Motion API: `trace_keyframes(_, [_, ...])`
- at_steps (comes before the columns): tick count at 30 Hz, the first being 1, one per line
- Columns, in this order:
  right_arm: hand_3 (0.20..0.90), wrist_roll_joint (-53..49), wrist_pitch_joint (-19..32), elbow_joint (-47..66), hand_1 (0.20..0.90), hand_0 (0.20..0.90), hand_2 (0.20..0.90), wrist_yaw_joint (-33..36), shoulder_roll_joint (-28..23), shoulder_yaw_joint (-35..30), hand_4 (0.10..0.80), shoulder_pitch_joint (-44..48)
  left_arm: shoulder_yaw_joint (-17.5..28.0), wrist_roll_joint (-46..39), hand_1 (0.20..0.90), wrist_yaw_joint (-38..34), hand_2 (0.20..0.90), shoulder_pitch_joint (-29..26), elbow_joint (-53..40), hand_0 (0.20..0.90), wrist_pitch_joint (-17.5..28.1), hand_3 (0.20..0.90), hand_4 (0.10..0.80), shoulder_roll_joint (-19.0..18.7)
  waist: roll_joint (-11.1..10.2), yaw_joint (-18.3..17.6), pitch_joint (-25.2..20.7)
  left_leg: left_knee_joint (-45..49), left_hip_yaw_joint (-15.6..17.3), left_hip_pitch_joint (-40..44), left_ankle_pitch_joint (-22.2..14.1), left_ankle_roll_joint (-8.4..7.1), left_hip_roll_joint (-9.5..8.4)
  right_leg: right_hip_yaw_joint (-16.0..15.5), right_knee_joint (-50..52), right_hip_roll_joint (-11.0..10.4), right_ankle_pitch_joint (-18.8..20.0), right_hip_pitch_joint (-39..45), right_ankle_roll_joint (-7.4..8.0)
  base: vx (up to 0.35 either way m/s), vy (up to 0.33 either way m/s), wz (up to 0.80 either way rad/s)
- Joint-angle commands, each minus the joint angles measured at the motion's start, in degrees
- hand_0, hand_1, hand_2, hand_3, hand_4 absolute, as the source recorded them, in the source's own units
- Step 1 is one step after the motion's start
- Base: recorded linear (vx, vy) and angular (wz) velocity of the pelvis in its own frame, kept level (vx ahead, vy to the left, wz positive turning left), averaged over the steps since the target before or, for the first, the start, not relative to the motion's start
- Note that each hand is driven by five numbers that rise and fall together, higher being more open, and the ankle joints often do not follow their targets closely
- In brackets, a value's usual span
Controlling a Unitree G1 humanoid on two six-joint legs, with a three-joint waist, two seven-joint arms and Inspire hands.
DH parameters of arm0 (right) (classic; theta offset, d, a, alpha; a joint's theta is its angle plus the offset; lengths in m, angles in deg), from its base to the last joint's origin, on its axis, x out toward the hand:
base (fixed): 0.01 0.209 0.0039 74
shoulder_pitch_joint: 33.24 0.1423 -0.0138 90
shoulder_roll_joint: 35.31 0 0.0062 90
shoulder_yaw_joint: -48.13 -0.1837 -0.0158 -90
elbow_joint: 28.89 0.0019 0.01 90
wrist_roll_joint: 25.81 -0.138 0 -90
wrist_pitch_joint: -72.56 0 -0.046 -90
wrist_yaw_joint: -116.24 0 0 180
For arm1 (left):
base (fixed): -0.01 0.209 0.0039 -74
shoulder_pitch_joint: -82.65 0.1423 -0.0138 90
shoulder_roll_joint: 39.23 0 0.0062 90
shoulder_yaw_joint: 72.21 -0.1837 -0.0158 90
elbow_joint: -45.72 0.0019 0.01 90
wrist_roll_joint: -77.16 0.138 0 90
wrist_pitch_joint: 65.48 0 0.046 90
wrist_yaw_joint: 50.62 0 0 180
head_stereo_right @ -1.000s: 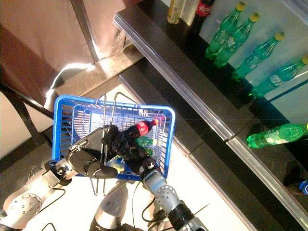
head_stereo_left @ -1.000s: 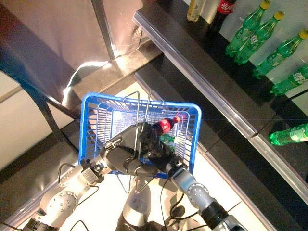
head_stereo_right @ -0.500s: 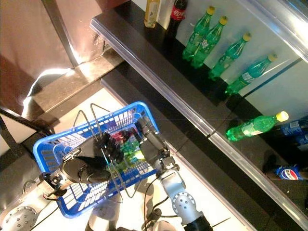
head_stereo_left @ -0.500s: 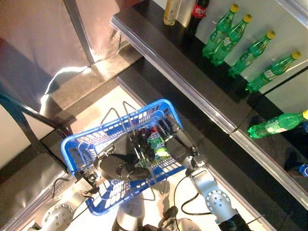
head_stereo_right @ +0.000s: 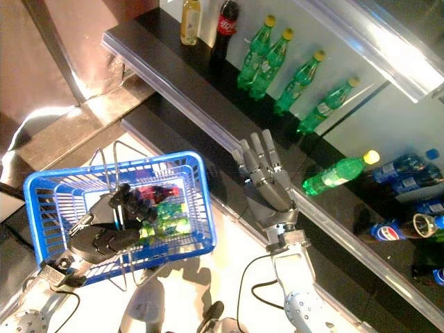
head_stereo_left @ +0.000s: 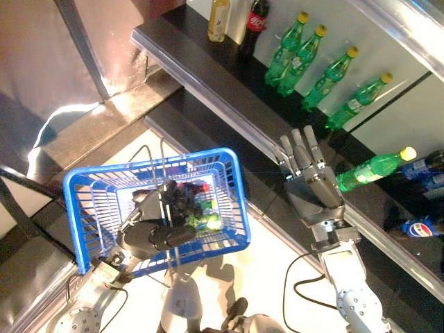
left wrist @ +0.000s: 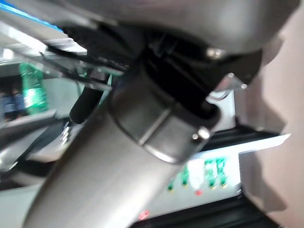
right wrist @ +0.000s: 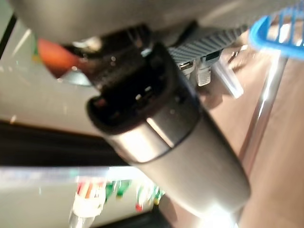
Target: Pick up the drink and place into the basket.
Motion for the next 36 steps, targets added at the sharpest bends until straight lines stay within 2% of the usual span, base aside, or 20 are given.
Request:
trace_keyframes(1, [0.900, 8.1, 2.6, 3.9, 0.900, 0.900, 0.900, -3.5, -5.5, 2.5, 0.800, -0.7, 2.8, 1.8, 0.300, 1.5, 0.300, -8.7, -17.6, 0.300, 19.3, 0.200, 0.100, 4.2, 3.6, -2.3, -13.6, -2.1, 0.2, 7.2, -2.7, 2.76, 1.26, 0.7, 0.3, -1.2, 6.7, -1.1, -0.81, 0.040, 0.072, -0.02])
trace_keyframes(3, [0.900, 10.7, 0.3, 2.5, 0.900, 0.900, 0.900, -3.5, -7.0, 3.2, 0.800, -1.1, 1.3, 9.9, 0.300, -11.6, 0.300, -11.8, -14.3, 0.300, 20.9, 0.200, 0.100, 5.0, 4.0, -4.1, -14.8, -2.8, 1.4, 8.5, -2.8, 2.63, 1.68, 2.3, 0.2, -1.3, 6.4, -1.2, -1.02, 0.053, 0.099, -0.01])
trace_keyframes(6, [0.900, 12.7, -1.4, -3.3, 0.900, 0.900, 0.900, -10.5, -7.6, 1.0, 0.800, -3.5, 3.9, 11.2, 0.300, -12.7, 0.300, -10.7, -3.5, 0.300, 23.8, 0.200, 0.100, 5.6, 4.5, -6.2, -16.1, -3.9, 3.7, 9.9, -2.8, 2.23, 2.40, 4.2, -0.3, -1.2, 6.0, -1.2, -1.26, 0.014, 0.077, -0.31])
trace_keyframes(8, [0.900, 13.4, -2.0, -6.0, 0.900, 0.900, 0.900, -14.8, -8.4, -1.1, 0.800, -6.1, 7.3, 12.7, 0.300, -13.9, 0.300, -7.6, -0.2, 0.300, 23.4, 0.200, 0.100, 6.2, 5.1, -6.9, -16.7, -4.2, 4.7, 10.1, -2.7, 2.14, 2.47, 4.8, -0.9, -1.5, 6.2, -1.3, -1.19, -0.037, 0.047, -0.35])
trace_keyframes(11, [0.900, 19.1, -1.0, -9.8, 0.900, 0.900, 0.900, -16.5, -7.7, -1.6, 0.800, -8.1, 7.4, 15.0, 0.300, -18.0, 0.300, -4.6, 3.3, 0.300, 21.0, 0.200, 0.100, 9.1, 5.7, -7.6, -16.9, -4.8, 5.6, 10.4, -2.4, 2.16, 2.73, 5.8, -1.8, -1.7, 6.5, -1.3, -1.25, -0.090, -0.002, -0.16])
trace_keyframes(13, [0.900, 23.0, -0.1, -13.9, 0.900, 0.900, 0.900, -16.0, -7.1, -1.2, 0.800, -8.4, 6.2, 19.0, 0.300, -21.9, 0.300, -3.9, 8.1, 0.300, 21.1, 0.200, 0.100, 10.6, 6.2, -8.4, -17.2, -5.2, 6.2, 10.6, -2.2, 2.12, 2.89, 6.6, -2.3, -1.7, 6.9, -1.5, -1.34, -0.087, -0.002, -0.05])
trace_keyframes(15, [0.900, 26.5, 1.5, -17.6, 0.900, 0.900, 0.900, -13.2, -6.4, -1.1, 0.800, -9.0, 5.3, 20.9, 0.300, -24.1, 0.300, -3.4, 13.2, 0.300, 20.9, 0.200, 0.100, 11.3, 6.5, -9.1, -17.5, -5.6, 6.6, 10.6, -1.8, 2.09, 2.92, 7.2, -2.9, -1.7, 7.3, -1.6, -1.38, -0.079, -0.009, -0.10])
trace_keyframes(18, [0.900, 35.9, 6.2, -26.8, 0.900, 0.900, 0.900, -4.6, -4.4, -2.2, 0.800, -9.9, 4.2, 22.2, 0.300, -26.7, 0.300, -3.1, 22.3, 0.300, 19.3, 0.200, 0.100, 12.8, 6.9, -10.8, -18.3, -5.9, 8.0, 10.6, -1.7, 2.06, 3.20, 8.5, -3.6, -1.6, 7.8, -1.9, -1.66, -0.087, -0.019, -0.12])
trace_keyframes(21, [0.900, 39.5, 6.5, -29.4, 0.900, 0.900, 0.900, -3.7, -4.3, -2.2, 0.800, -10.0, 3.9, 23.5, 0.300, -28.1, 0.300, -3.1, 25.0, 0.300, 19.4, 0.200, 0.100, 13.3, 7.1, -11.3, -18.5, -5.9, 8.5, 10.6, -1.8, 1.97, 3.33, 8.8, -3.7, -1.6, 7.9, -1.9, -1.76, -0.046, -0.004, -0.03])
trace_keyframes(22, [0.900, 50.2, 7.3, -36.2, 0.900, 0.900, 0.900, -0.2, -4.3, 0.0, 0.800, -9.2, 2.9, 25.7, 0.300, -31.3, 0.300, -4.3, 32.1, 0.300, 20.1, 0.200, 0.100, 14.4, 7.4, -12.0, -18.9, -5.9, 9.2, 10.4, -1.7, 1.78, 3.48, 9.4, -4.4, -1.7, 8.4, -2.0, -1.79, -0.080, -0.006, -0.09])
trace_keyframes(23, [0.900, 52.3, 6.9, -38.2, 0.900, 0.900, 0.900, 0.9, -4.4, 0.9, 0.800, -8.6, 2.8, 26.5, 0.300, -32.3, 0.300, -5.1, 34.5, 0.300, 19.6, 0.200, 0.100, 15.0, 7.5, -12.1, -18.9, -5.9, 9.4, 10.4, -1.8, 1.74, 3.51, 9.4, -4.7, -1.7, 8.6, -1.9, -1.82, -0.120, -0.019, -0.16])
trace_keyframes(24, [0.900, 56.3, 6.7, -44.3, 0.900, 0.900, 0.900, 4.3, -3.5, 3.3, 0.800, -6.8, 2.0, 28.2, 0.300, -33.1, 0.300, -7.0, 41.9, 0.300, 20.0, 0.200, 0.100, 16.6, 7.5, -12.3, -19.3, -5.9, 9.8, 10.1, -1.7, 1.35, 3.72, 9.4, -5.3, -1.8, 9.0, -1.8, -1.85, -0.065, -0.021, -0.17])
trace_keyframes(25, [0.900, 58.2, 7.2, -47.4, 0.900, 0.900, 0.900, 5.2, -3.2, 3.9, 0.800, -5.8, 1.8, 29.1, 0.300, -33.0, 0.300, -7.9, 45.0, 0.300, 20.2, 0.200, 0.100, 17.2, 7.5, -12.3, -19.3, -5.9, 9.9, 10.0, -1.7, 1.30, 3.75, 9.4, -5.6, -1.8, 9.2, -1.7, -1.92, -0.062, -0.028, -0.17])
trace_keyframes(28, [0.900, 62.5, 4.2, -56.6, 0.900, 0.900, 0.900, 9.1, -0.9, 5.9, 0.800, -3.0, 1.4, 31.1, 0.300, -34.2, 0.300, -10.9, 55.8, 0.300, 18.3, 0.200, 0.100, 20.0, 7.7, -12.5, -19.7, -5.9, 10.4, 9.9, -1.8, 1.09, 3.91, 9.2, -5.5, -1.9, 9.2, -1.9, -1.93, -0.029, -0.007, -0.11])
trace_keyframes(29, [0.900, 64.6, 4.9, -61.7, 0.900, 0.900, 0.900, 10.0, 0.0, 6.2, 0.800, -2.1, 0.8, 32.2, 0.300, -34.0, 0.300, -11.9, 60.8, 0.300, 19.2, 0.200, 0.100, 20.6, 7.9, -12.7, -19.8, -5.9, 10.6, 9.9, -1.9, 1.13, 4.03, 9.2, -5.3, -1.9, 9.1, -2.0, -1.97, -0.032, 0.008, -0.08])
trace_keyframes(30, [0.900, 66.3, 3.4, -64.3, 0.900, 0.900, 0.900, 11.7, 0.5, 6.4, 0.800, -1.2, 0.6, 31.9, 0.300, -34.8, 0.300, -12.8, 62.8, 0.300, 17.6, 0.200, 0.100, 21.1, 8.0, -12.7, -19.8, -5.9, 10.8, 9.9, -1.9, 1.17, 4.04, 9.2, -5.2, -1.8, 9.1, -2.1, -1.96, -0.037, 0.012, -0.06])
trace_keyframes(32, [0.900, 69.0, 5.6, -74.6, 0.900, 0.900, 0.900, 13.7, 1.5, 6.7, 0.800, 0.4, 0.6, 31.6, 0.300, -34.5, 0.300, -14.7, 69.6, 0.300, 17.5, 0.200, 0.100, 21.9, 8.4, -13.1, -19.9, -5.9, 11.1, 9.8, -2.1, 1.25, 4.08, 9.5, -5.2, -1.7, 9.0, -2.3, -1.99, -0.035, 0.021, -0.04])
trace_keyframes(36, [0.900, 66.0, 5.7, -87.2, 0.900, 0.900, 0.900, 14.5, 4.4, 4.1, 0.800, 1.5, 0.9, 32.8, 0.300, -33.5, 0.300, -17.0, 79.6, 0.300, 17.1, 0.200, 0.100, 22.4, 9.1, -13.8, -20.3, -5.9, 11.6, 9.9, -2.4, 1.17, 4.23, 10.0, -5.6, -1.6, 9.2, -2.3, -1.99, -0.009, 0.021, -0.08])
